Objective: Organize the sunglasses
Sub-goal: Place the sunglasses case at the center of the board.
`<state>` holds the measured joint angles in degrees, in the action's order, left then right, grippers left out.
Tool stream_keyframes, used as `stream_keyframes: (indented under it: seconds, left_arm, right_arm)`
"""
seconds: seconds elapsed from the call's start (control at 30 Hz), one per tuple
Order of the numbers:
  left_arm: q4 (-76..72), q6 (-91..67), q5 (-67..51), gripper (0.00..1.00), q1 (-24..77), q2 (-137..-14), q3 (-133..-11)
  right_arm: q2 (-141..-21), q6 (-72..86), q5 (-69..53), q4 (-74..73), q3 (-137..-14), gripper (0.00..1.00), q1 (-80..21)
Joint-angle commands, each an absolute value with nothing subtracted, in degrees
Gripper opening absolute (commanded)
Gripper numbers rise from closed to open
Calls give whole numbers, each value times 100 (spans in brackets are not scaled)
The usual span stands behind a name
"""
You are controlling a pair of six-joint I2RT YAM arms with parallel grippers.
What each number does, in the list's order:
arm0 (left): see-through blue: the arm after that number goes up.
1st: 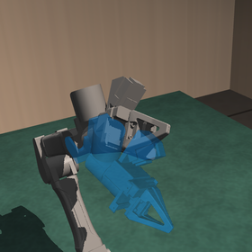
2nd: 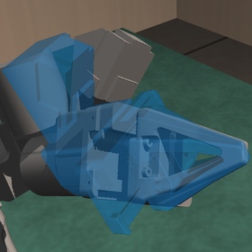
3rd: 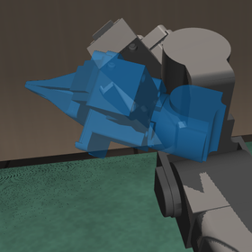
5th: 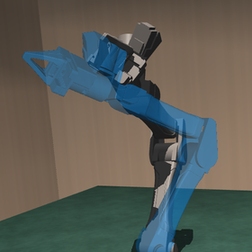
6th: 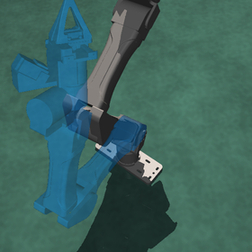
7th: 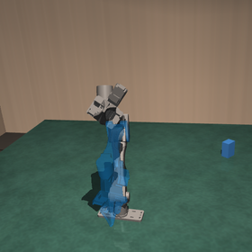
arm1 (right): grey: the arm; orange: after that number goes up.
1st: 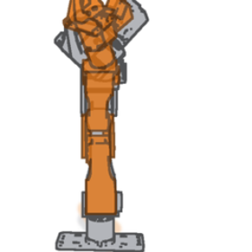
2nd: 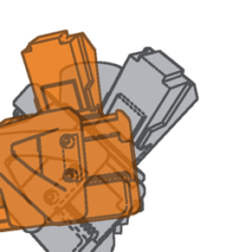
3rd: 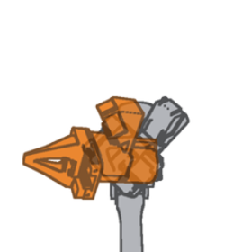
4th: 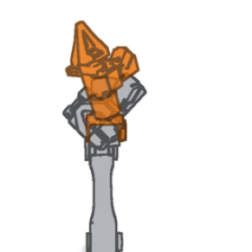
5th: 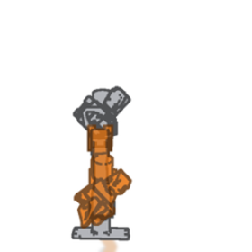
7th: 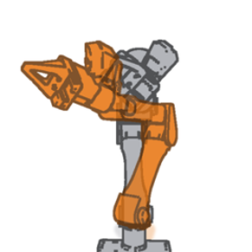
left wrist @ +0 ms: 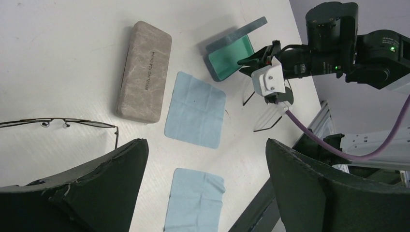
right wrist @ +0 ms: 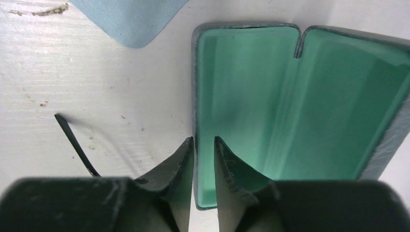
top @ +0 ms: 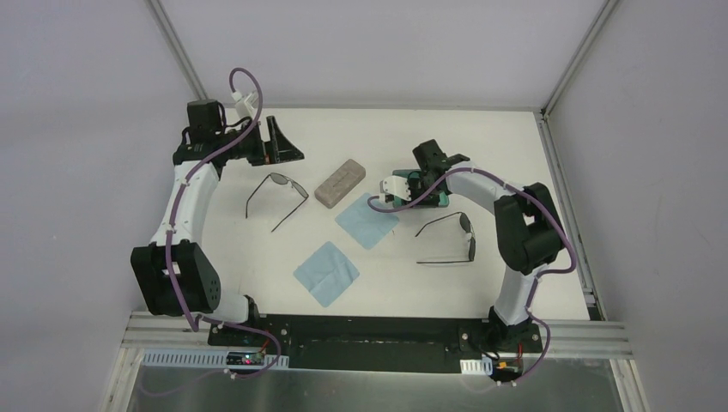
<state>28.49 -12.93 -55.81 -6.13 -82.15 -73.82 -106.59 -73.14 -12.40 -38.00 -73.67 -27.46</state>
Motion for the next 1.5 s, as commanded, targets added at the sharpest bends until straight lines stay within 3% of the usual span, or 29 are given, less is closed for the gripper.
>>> stream_keyframes:
  seconds: [0.0, 0.27, 0.43, 0.63, 0.8, 0.93, 1.1, 1.47]
  left_arm:
    - [2756, -1061, -5558, 95, -686, -8097, -7294]
    - [2882, -741, -5163, 93, -547, -8358, -7447]
    - [3501, 273, -4424, 90, 66, -8605, -7783]
    - [4065, 1565, -3144, 70, 1245, -8688, -7662]
    - [4085, 1572, -3116, 55, 2042, -8815, -7482]
    - [4086, 1547, -3024, 50, 2916, -9134, -7575]
    - [4082, 1569, -2882, 37, 3674, -9691, -7860]
    - [3292, 536, -1511, 35, 4459, -11317, -9135]
  right_arm:
    - [-10406, -7266, -1270, -3638, -7399, 27, -2769]
    - [-9753, -6860, -1503, -3926, -7739, 36, -2827]
    - [-9219, -6295, -1671, -4178, -7880, 38, -2950]
    - [-8357, -4745, -2099, -4114, -7383, 38, -2821]
    - [-7856, -3698, -2425, -4159, -7230, 36, -2214]
    - [-7776, -2983, -2680, -4178, -7628, 35, -1512]
    - [-7832, -2055, -2982, -3965, -8071, 35, -634]
    - [-7532, -1899, -2991, -3766, -7797, 36, -181]
